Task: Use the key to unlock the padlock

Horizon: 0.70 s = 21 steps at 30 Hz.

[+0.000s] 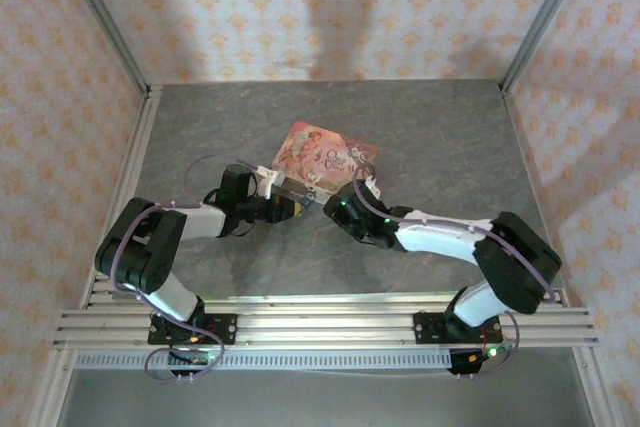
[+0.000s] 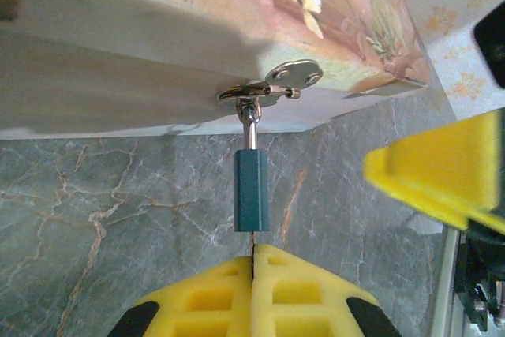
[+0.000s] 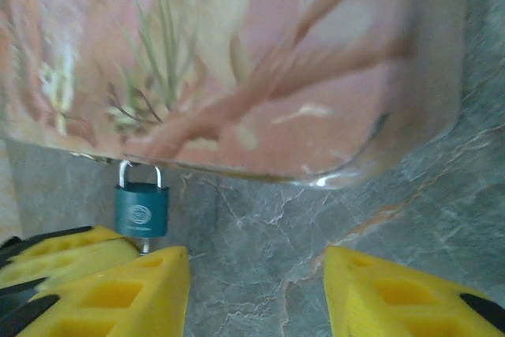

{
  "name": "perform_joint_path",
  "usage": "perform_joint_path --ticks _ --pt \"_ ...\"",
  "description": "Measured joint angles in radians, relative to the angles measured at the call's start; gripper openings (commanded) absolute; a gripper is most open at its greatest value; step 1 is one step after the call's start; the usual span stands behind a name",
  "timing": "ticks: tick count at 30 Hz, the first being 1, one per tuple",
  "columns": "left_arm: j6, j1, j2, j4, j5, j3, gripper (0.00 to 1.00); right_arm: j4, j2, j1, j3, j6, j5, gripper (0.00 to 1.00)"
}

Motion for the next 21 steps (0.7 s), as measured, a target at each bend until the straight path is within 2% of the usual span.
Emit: perform_joint_path --ticks 7,11,21 --pt "-0.008 0.000 -0.049 0.048 -0.054 -0.065 0.00 0.033 0.132 0.040 0.135 0.025 -0.043 0.52" --pt "-0.013 -0.001 -0.049 0.083 -0.076 -0.082 0.00 0.043 0.170 0.040 0.169 0.064 -0.038 0.55" --pt "-0.013 -0.010 -0.050 0.133 -0.106 -0.092 0.00 0.040 0.296 0.040 0.287 0.155 -0.008 0.52"
